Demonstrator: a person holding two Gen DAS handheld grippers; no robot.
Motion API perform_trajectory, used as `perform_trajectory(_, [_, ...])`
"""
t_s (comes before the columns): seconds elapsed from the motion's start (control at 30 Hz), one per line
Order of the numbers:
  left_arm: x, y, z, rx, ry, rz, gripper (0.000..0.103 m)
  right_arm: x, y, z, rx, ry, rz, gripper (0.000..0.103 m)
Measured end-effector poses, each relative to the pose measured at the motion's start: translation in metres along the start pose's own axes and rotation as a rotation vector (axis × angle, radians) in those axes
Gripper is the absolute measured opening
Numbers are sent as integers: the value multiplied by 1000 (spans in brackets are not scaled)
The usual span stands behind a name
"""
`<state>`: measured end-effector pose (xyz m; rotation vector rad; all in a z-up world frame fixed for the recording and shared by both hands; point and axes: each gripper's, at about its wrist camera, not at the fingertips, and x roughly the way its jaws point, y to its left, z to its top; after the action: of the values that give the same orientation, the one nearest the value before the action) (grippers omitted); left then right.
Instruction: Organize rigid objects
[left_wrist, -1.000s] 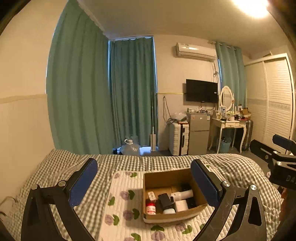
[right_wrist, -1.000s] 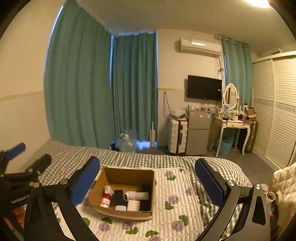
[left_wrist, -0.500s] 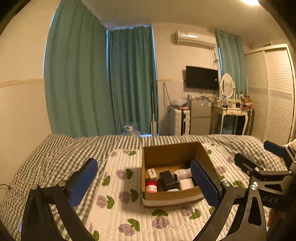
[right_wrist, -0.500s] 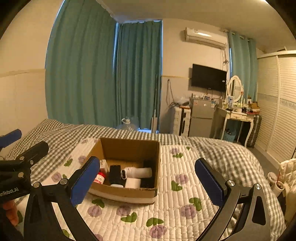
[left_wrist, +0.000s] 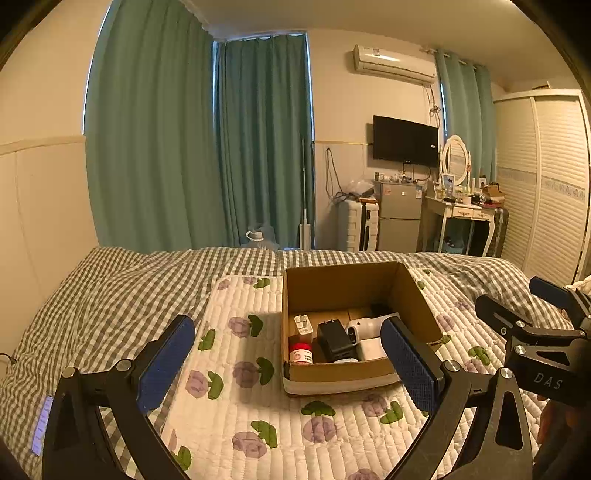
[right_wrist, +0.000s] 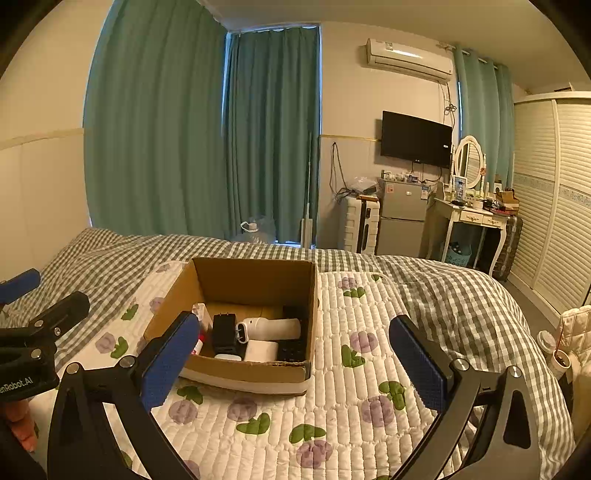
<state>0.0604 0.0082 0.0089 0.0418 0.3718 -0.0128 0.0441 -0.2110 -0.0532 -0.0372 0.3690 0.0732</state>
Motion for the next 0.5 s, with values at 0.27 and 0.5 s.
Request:
perform_trajectory(0.27, [2, 1, 0, -11, 4, 0, 103, -2, 1, 2, -10, 2, 0, 103])
perform_trajectory(0.5, [2, 1, 0, -13, 14, 0, 103, -2, 5, 5, -21, 3, 2, 103])
